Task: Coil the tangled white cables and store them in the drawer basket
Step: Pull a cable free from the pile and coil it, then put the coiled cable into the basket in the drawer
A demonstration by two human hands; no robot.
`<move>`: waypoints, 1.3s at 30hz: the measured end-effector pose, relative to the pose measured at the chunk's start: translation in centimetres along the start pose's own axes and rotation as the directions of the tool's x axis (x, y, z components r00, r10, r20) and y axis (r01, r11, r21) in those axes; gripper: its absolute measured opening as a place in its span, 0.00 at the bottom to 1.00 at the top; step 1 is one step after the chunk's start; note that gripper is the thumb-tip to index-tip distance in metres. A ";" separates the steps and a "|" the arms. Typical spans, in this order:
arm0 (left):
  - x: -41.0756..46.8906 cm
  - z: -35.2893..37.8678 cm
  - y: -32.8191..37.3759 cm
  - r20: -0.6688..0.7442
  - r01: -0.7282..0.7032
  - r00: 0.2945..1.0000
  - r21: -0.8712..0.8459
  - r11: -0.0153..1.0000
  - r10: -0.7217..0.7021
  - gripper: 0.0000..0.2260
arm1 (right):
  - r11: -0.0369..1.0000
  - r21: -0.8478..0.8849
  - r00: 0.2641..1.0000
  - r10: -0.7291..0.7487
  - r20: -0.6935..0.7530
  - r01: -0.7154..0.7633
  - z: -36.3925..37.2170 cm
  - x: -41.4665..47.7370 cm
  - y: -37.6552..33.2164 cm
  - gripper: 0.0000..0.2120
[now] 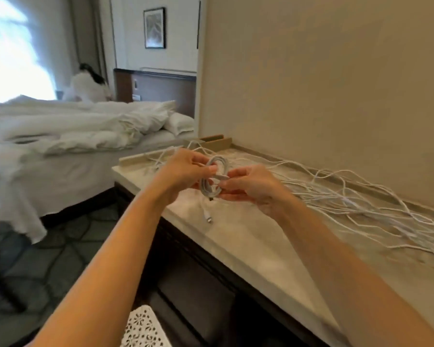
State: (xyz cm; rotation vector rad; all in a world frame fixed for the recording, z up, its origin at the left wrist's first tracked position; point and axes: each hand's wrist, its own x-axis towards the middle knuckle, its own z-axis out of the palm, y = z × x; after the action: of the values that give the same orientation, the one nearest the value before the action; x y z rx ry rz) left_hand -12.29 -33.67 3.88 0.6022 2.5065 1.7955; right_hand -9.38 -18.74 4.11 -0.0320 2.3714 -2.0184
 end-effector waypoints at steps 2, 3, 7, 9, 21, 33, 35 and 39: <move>-1.6 -2.9 -2.0 -0.054 0.076 0.996 -0.029 0.997 -0.078 0.04 | 1.000 -0.016 0.997 0.018 0.079 -0.017 3.4 0.8 0.4 0.07; -3.2 -5.0 -3.6 -0.100 0.118 0.988 -0.042 0.992 -0.121 0.06 | 0.999 -0.022 0.987 0.046 0.155 -0.043 6.2 1.3 0.8 0.07; -7.5 -10.2 -8.9 -0.216 0.287 0.930 -0.078 0.955 -0.298 0.13 | 0.983 -0.022 0.905 0.178 0.387 -0.184 13.7 2.2 3.3 0.11; -9.4 -11.8 -11.8 -0.235 0.361 0.898 -0.093 0.928 -0.373 0.15 | 0.967 -0.060 0.854 0.245 0.459 -0.246 16.8 2.6 5.3 0.13; -16.0 -14.5 -28.1 -0.327 0.627 0.693 -0.168 0.761 -0.643 0.05 | 0.820 -0.274 0.663 0.569 0.486 -0.503 28.8 5.1 18.8 0.08; -20.8 -15.7 -39.8 -0.216 0.696 0.660 -0.185 0.694 -0.720 0.08 | 0.722 -0.356 0.593 0.691 0.413 -0.593 37.8 5.4 27.2 0.08; -21.1 -15.7 -41.2 -0.188 0.732 0.638 -0.152 0.664 -0.746 0.08 | 0.700 -0.370 0.584 0.714 0.387 -0.610 38.8 5.6 28.4 0.09; -21.1 -15.7 -44.1 -0.256 0.779 0.593 -0.058 0.624 -0.764 0.11 | 0.686 -0.377 0.583 0.728 0.361 -0.623 40.3 5.9 31.0 0.07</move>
State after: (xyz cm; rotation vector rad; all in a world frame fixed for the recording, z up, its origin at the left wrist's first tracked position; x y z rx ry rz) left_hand -9.72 -66.51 -35.52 -0.7166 2.3473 1.4754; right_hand -13.85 -53.73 -32.97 0.2936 1.8343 -1.1989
